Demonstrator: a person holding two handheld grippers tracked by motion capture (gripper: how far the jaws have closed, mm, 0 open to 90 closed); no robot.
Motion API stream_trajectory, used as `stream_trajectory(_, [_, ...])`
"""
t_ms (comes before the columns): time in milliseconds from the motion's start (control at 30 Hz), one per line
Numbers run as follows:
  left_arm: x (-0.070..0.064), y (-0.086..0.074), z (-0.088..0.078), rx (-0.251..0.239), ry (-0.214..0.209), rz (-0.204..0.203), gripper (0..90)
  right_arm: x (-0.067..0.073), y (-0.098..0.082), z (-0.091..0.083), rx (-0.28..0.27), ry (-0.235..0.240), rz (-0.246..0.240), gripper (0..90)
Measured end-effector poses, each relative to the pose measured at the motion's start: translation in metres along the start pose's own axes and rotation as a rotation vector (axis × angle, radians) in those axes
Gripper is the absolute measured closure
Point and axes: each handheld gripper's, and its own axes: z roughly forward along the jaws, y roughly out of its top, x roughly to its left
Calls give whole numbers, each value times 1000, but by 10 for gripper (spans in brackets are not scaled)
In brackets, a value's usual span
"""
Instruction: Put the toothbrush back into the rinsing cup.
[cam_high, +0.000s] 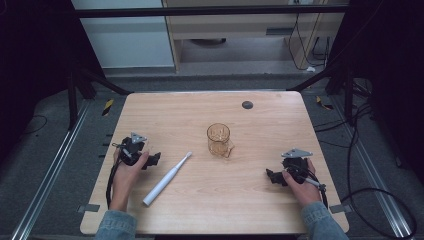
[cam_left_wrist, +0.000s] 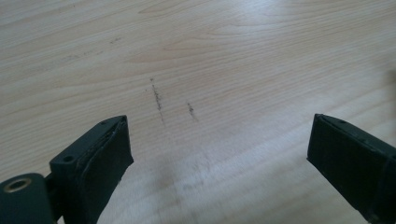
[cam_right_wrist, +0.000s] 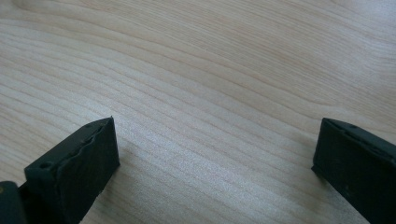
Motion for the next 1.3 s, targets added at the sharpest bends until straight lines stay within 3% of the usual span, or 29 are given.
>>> stream_trajectory(367, [-27,8,-33,29,-64,39,88,0,0,0,0,-1,0,3])
stream_trajectory(433, [-30,9,-34,32,-71,41,91,0,0,0,0,0,-1,4])
stream_trajectory(567, [-40,8,-30,104,-51,109,81,0,0,0,0,-1,-1,4])
stream_trajectory(733, [-45,14,-35,97,-45,100,85,0,0,0,0,-1,0,4])
stream_trajectory(867, [-54,17,-34,142,-49,141,82,0,0,0,-1,1,-3,4])
stream_trajectory(1133, [-77,15,-27,212,-100,230,141,0,0,-1,3,6,2,4])
stream_trajectory(1300, [-80,13,-24,251,-109,257,197,0,0,-1,4,7,4,3])
